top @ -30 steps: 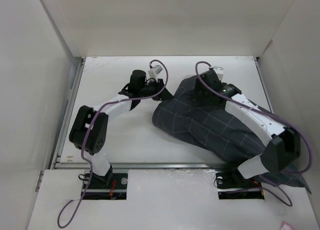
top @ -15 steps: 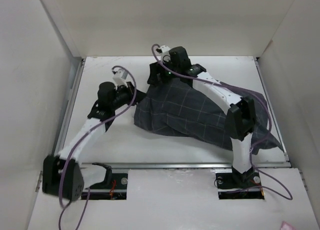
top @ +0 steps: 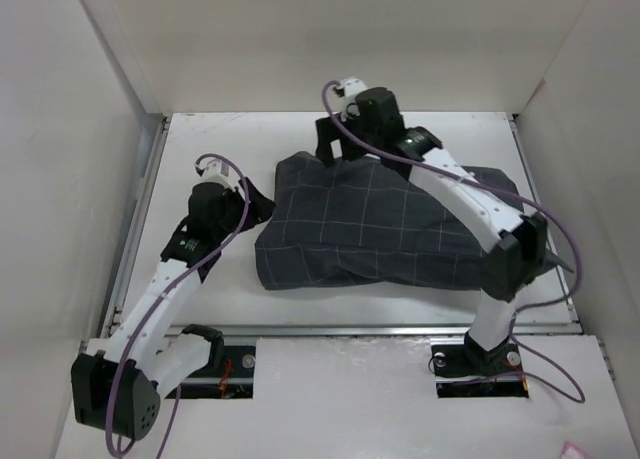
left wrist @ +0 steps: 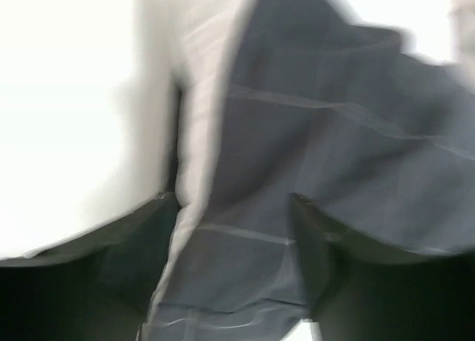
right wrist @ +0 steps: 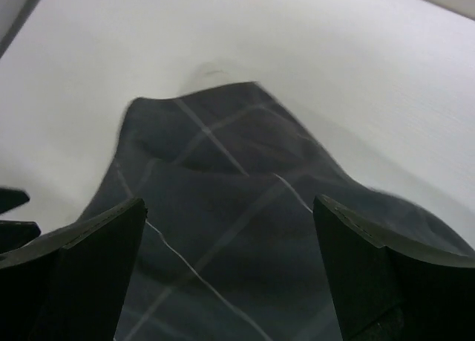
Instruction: Put the pillow into the pillowcase
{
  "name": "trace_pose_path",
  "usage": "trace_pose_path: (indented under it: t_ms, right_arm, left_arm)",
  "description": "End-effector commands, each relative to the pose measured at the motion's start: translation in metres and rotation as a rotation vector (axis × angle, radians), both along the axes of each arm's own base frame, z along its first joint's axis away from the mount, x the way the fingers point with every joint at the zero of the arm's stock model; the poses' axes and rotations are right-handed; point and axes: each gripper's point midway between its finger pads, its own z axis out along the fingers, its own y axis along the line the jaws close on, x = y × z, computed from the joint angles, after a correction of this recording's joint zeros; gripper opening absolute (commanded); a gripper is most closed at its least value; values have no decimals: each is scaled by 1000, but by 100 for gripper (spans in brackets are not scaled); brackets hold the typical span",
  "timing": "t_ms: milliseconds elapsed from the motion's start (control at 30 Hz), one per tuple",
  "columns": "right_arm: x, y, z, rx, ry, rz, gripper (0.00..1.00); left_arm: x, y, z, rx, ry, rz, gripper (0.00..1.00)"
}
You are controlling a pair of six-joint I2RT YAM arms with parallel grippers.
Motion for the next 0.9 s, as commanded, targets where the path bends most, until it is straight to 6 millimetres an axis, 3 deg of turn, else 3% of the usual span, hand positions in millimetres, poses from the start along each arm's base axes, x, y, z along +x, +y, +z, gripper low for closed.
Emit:
trace_pose_path:
  t_ms: [0,67,100,133,167,233,267,333,367,500,600,633,700,733,767,800,867]
  right_arm:
    - [6,-105,29,-33,-28,-471,100]
    - [-8,-140,15,-1,83,-589,100]
    - [-10,-165,-7,-17,145,-644,100]
    - [-18,-178,-6,-7,153,-671,100]
    - [-22,-191,-12,0,163,-734,100]
    - [-31,-223,-25,-49,151,-849,100]
    - [-39,-235,-19,-27,144,-898,100]
    - [-49,-259,-28,-49,169,-957,100]
    - [-55,-266,-25,-33,172,-979,100]
    - [-80,-293,-46,-84,208,-1091,100]
    - [-98,-298,-66,-118,253,-1102,100]
    - [-100,-295,-74,-114,278,-1092,100]
    - [-108,-290,-94,-135,339,-1062,100]
    - [-108,-286,-106,-155,372,-1038,100]
    - [-104,-279,-113,-142,384,-1006,100]
    - [-102,-266,-121,-120,420,-945,100]
    - [-84,-251,-127,-98,408,-868,87]
  left_arm:
    - [2,28,-14,46,120,187,67]
    - [17,37,-4,57,105,250,74]
    - [25,35,1,65,81,242,75]
    - [36,30,17,50,39,222,77]
    - [51,15,25,27,-1,158,77]
    - [67,4,36,41,-45,95,77]
    - [78,-3,57,37,-95,63,77]
    - [94,-16,53,56,-94,-4,77]
    - [103,-21,64,56,-123,-26,78]
    - [126,-34,25,80,-24,-78,80]
    - [134,-41,8,78,24,-106,80]
    - [135,-43,-13,91,74,-125,78]
    - [137,-49,-24,82,101,-153,74]
    - [145,-51,-21,80,93,-153,67]
    - [146,-60,-36,84,128,-189,44]
    - [147,-63,-43,81,149,-202,28]
    - [153,-71,-47,61,161,-238,0]
